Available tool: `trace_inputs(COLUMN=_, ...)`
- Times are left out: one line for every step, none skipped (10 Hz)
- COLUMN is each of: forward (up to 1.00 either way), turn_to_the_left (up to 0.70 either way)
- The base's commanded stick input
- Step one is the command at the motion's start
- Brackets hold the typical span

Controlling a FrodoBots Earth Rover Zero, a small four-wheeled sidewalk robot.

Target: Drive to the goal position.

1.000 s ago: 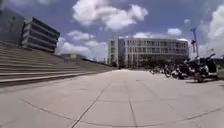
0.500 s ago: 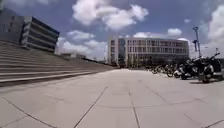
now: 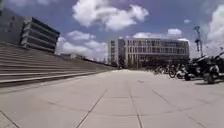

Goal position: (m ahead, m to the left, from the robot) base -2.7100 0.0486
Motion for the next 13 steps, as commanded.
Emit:
trace_inputs(forward=0.50, turn_to_the_left=0.00)
trace_inputs(forward=0.50, turn_to_the_left=0.00)
trace_inputs(forward=0.50, turn_to_the_left=0.00)
trace_inputs(forward=0.50, turn_to_the_left=0.00)
trace_inputs(forward=0.50, turn_to_the_left=0.00)
trace_inputs(forward=0.50, turn_to_the_left=0.00)
trace_inputs(forward=0.50, turn_to_the_left=0.00)
trace_inputs(forward=0.50, turn_to_the_left=0.00)
trace_inputs(forward=0.50, turn_to_the_left=0.00)
trace_inputs(forward=0.50, turn_to_the_left=0.00)
trace_inputs(forward=0.50, turn_to_the_left=0.00)
trace_inputs(forward=0.50, turn_to_the_left=0.00)
trace_inputs(forward=0.50, turn_to_the_left=0.00)
